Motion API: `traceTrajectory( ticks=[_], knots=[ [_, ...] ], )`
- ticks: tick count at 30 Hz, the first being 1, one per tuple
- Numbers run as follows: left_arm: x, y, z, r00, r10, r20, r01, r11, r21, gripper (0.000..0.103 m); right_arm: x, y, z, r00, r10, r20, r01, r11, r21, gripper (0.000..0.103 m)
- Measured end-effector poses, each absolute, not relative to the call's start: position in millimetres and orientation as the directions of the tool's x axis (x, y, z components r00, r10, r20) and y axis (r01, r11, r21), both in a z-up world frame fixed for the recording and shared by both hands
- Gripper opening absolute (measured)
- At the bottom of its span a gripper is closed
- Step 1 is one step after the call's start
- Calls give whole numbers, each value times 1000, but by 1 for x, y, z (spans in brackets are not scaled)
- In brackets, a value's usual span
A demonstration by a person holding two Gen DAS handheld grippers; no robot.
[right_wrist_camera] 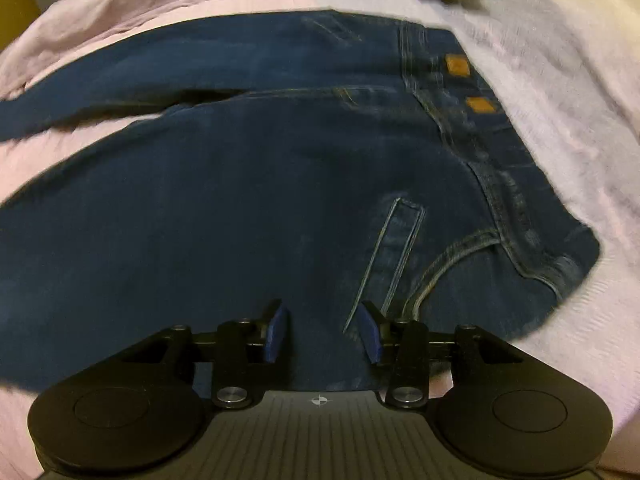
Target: Fold clothes
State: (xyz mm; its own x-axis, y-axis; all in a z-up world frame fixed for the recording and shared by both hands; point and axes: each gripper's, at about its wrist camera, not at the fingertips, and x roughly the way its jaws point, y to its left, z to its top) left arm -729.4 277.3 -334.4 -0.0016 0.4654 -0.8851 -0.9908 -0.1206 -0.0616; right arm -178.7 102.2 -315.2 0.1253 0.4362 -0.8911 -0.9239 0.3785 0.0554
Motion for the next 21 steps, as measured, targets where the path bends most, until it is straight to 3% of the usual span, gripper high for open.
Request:
traceTrajectory(
  ticks=[2, 5, 8, 11, 17, 21],
  knots=[
    [-753, 281, -327, -31, 476, -879, -987, -155, -49, 7, -199, 95, -315, 121, 418, -900, -927, 372, 48, 43],
    [-762, 290, -328, -47, 383, -922, -987, -158, -15, 9, -222, 101, -319, 112, 407, -906, -913, 402, 68, 43],
    [-744, 293, -311, -2, 332, -943, -993, -110, -36, 9, -239, 116, -327, 57, 256, -965, -920, 389, 49, 43],
    [-712, 290, -278, 48, 318, -947, -998, -29, -60, 12, -251, 113, -292, 38, 324, -945, -930, 358, 86, 43],
    [-639, 272, -208, 100, 329, -939, -989, 139, -57, 22, -239, 114, -240, 16, 259, -966, -930, 359, 81, 44],
    [-601, 246, -167, 123, 385, -915, -977, 207, -44, 28, -220, 102, -206, -3, 290, -957, -923, 368, 115, 46]
  ],
)
